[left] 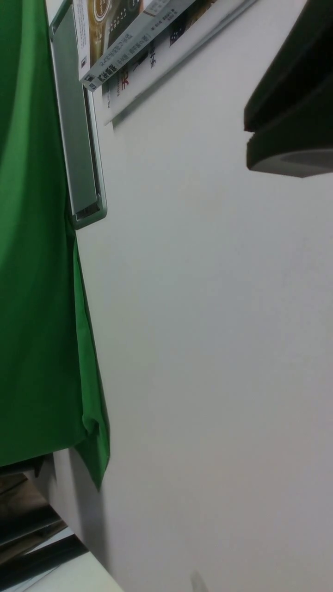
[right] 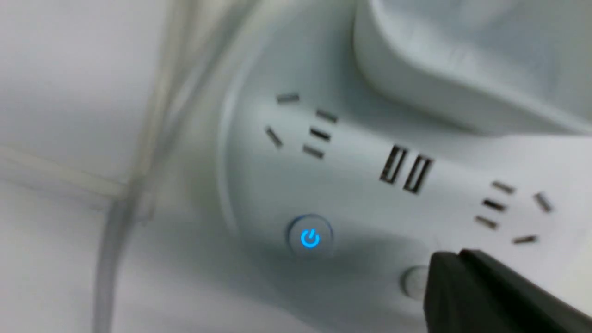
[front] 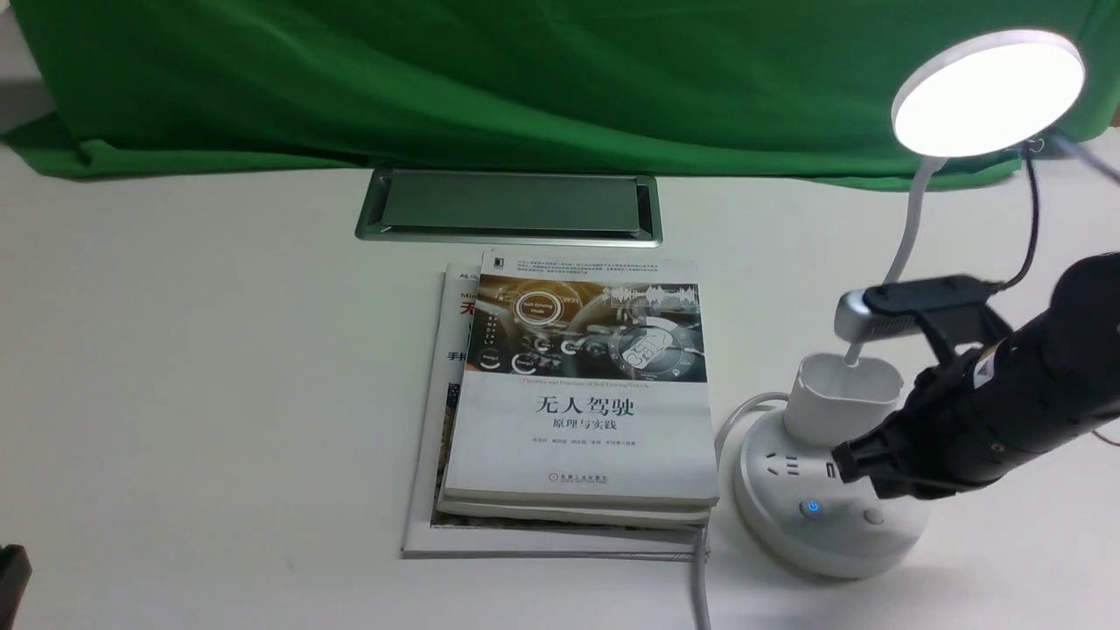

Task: Turn off the desk lamp on the white desktop by hand.
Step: 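Press the power button on the lamp base to turn the lamp off with the right gripper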

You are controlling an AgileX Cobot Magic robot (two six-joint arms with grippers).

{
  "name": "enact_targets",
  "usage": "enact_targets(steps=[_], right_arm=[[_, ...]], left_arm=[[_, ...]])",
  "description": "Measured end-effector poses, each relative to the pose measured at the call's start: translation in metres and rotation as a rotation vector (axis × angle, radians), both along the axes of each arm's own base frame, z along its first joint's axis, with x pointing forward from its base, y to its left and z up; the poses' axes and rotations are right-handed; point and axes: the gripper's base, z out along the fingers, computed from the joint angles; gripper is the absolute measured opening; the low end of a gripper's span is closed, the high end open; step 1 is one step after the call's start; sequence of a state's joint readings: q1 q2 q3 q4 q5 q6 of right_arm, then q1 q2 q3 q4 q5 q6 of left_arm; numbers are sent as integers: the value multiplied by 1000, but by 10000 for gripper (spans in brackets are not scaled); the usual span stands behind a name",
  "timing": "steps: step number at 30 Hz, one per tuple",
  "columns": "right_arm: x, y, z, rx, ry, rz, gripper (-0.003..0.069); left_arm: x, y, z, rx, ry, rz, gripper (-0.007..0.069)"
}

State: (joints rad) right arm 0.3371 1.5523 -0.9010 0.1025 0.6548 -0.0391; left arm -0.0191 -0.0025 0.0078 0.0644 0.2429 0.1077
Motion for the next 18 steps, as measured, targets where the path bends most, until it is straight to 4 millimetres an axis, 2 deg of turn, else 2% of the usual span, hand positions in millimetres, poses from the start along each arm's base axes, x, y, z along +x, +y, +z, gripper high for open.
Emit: enact_targets(steps=[4, 12, 18], right_arm=[[-1, 0, 3, 4, -10, 0, 34], [5, 2, -25, -31, 89, 1, 36], [7, 2, -26, -31, 90, 1, 36]], left_arm=[[0, 0, 0, 0, 0, 0, 20], [0, 0, 0, -1, 0, 0, 20], [0, 0, 0, -1, 0, 0, 20]])
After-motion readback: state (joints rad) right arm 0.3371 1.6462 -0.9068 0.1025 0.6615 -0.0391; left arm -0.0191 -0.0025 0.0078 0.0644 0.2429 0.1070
